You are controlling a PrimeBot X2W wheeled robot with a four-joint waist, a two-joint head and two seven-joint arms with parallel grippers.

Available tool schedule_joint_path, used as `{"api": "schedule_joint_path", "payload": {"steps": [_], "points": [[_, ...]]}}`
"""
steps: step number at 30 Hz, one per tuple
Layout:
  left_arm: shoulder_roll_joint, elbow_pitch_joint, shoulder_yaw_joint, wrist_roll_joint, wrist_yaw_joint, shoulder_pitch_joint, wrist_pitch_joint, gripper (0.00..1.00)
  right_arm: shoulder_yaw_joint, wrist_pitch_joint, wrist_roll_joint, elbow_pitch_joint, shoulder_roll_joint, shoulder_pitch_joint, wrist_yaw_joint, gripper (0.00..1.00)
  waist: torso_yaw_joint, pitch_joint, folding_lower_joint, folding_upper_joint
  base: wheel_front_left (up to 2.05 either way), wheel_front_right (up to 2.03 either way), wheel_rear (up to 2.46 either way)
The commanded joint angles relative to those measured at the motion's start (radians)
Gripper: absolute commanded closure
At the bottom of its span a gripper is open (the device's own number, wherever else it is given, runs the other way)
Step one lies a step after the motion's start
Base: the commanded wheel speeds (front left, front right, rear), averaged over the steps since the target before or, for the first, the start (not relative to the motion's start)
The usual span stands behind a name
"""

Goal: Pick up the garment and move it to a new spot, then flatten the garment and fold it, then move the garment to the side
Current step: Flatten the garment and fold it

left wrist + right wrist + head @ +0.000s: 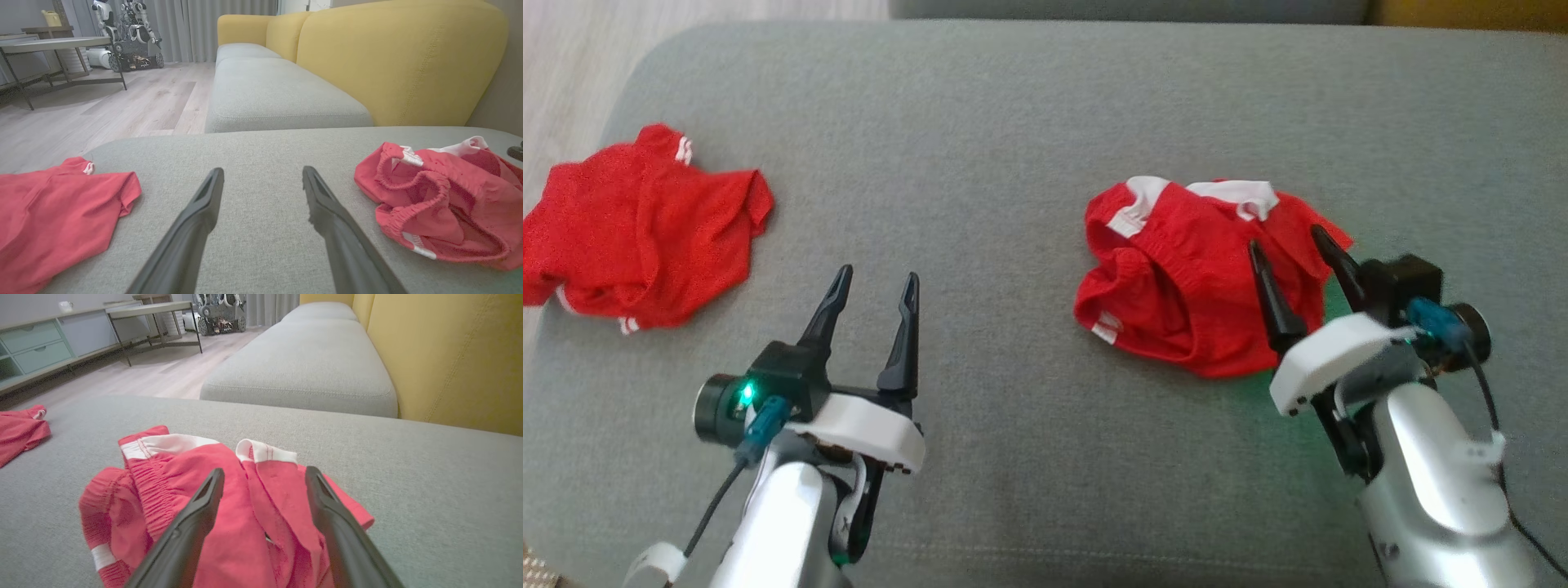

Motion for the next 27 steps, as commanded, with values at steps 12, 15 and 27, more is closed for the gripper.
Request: {"api": "schedule_joint_path", "payload": {"steps": [12,15,27], "points": [[0.000,-0.044,0.043,-0.005,0.011,-0.048,-0.012,0.00,-0.032,0.000,0.011,0.067,-0.017,-0.097,-0.001,1.00,0.009,0.043,0.0000,0.0000,0.00,0.00,0.00],[-0.001,-0.047,0.044,-0.003,0.011,-0.050,-0.012,0.00,-0.071,-0.016,0.028,0.026,-0.014,-0.076,-0.001,1.00,-0.006,0.047,0.0000,0.0000,0.00,0.00,0.00],[0.000,-0.053,0.044,0.008,0.002,-0.071,-0.012,0.00,-0.241,0.071,-0.003,-0.081,0.018,0.105,-0.001,1.00,-0.050,0.086,0.0000,0.0000,0.00,0.00,0.00]]}}
